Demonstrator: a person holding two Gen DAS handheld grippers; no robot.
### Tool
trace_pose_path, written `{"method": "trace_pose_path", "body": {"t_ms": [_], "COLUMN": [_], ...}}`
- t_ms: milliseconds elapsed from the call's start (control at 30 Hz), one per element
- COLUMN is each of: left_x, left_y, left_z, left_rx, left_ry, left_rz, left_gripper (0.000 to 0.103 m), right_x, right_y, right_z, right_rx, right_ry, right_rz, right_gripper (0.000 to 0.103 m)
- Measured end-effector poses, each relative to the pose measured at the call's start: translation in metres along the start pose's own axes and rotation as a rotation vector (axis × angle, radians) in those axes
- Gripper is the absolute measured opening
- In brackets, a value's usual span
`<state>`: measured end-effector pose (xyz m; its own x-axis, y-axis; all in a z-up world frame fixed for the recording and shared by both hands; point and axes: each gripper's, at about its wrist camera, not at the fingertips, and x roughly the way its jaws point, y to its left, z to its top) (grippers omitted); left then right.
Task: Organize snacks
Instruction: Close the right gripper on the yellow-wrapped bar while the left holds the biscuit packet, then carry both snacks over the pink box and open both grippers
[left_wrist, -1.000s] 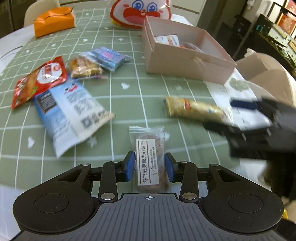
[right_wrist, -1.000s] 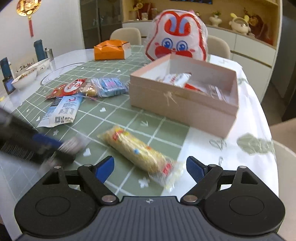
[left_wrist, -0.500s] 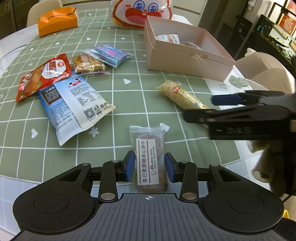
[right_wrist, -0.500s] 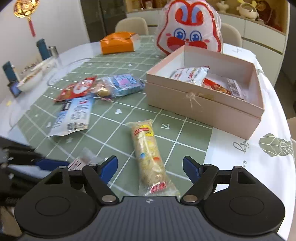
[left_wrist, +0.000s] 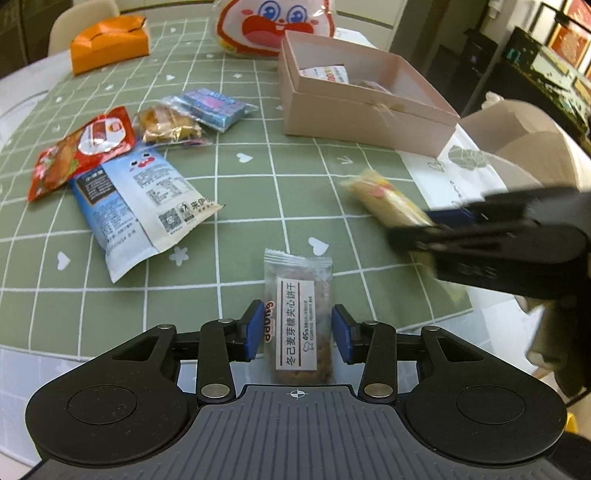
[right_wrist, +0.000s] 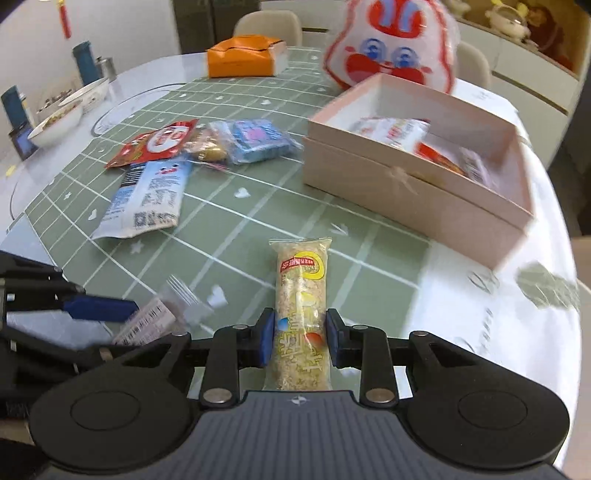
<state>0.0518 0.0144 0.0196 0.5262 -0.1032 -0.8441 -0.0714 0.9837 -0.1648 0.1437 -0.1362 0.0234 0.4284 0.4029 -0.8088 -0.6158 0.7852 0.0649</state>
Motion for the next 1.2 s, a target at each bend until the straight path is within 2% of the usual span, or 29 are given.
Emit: {"method": "trace_pose_path", "body": {"t_ms": [100,267,433,467,500,533,567,733,767,800,867,1133,1200], "left_x": [0.000,0.006,0.016,0.016,0.016,0.015,0.015,0.013,0.013,0.013,0.014,0.013,0.013], "left_y": [-0.001,-0.015,-0.029,-0.030,-0.030,-0.029,-0.029,-0.027,-0.027,-0.028,-0.028,-0.029,-0.028], "left_z": [-0.001,0.007,0.017,0.017,0.016,0.015,0.014,0.014,0.015,0.015,0.015,0.014,0.012], "left_rx": [0.008,0.045,0.061,0.072,0.082,0.090,0.096,0.058,0.058,0.062,0.065,0.070,0.066], "left_ry": [0.002,0.006,0.021,0.023,0.023,0.023,0.023,0.024,0.026,0.028,0.029,0.014,-0.005], "left_rz": [-0.011,-0.012,0.038,0.042,0.040,0.033,0.027,0.019,0.020,0.022,0.024,0.029,0.034], "left_gripper": [0.039,0.039,0.040,0.040,0.042,0.043,0.043,0.043,0.043,0.043,0.043,0.042,0.039], "right_x": [-0.006,-0.012,-0.011,-0.010,-0.008,-0.007,-0.007,-0.004,-0.005,-0.006,-0.008,-0.013,-0.013], "right_y": [-0.015,-0.026,-0.017,-0.016,-0.016,-0.016,-0.016,-0.027,-0.028,-0.027,-0.027,-0.030,-0.031], "right_z": [-0.010,-0.025,-0.030,-0.030,-0.029,-0.029,-0.029,-0.028,-0.027,-0.026,-0.023,-0.022,-0.022], "right_rx": [0.055,0.119,0.095,0.093,0.098,0.105,0.109,0.144,0.147,0.139,0.139,0.153,0.154], "right_ry": [0.020,0.031,-0.006,-0.009,-0.011,-0.013,-0.017,-0.010,-0.013,-0.016,-0.013,0.008,0.013], "right_rz": [-0.035,-0.058,-0.087,-0.107,-0.128,-0.150,-0.171,-0.101,-0.104,-0.107,-0.095,-0.089,-0.080], "right_gripper": [0.028,0.029,0.038,0.054,0.075,0.080,0.081,0.078,0.069,0.048,0.029,0.029,0.029]}}
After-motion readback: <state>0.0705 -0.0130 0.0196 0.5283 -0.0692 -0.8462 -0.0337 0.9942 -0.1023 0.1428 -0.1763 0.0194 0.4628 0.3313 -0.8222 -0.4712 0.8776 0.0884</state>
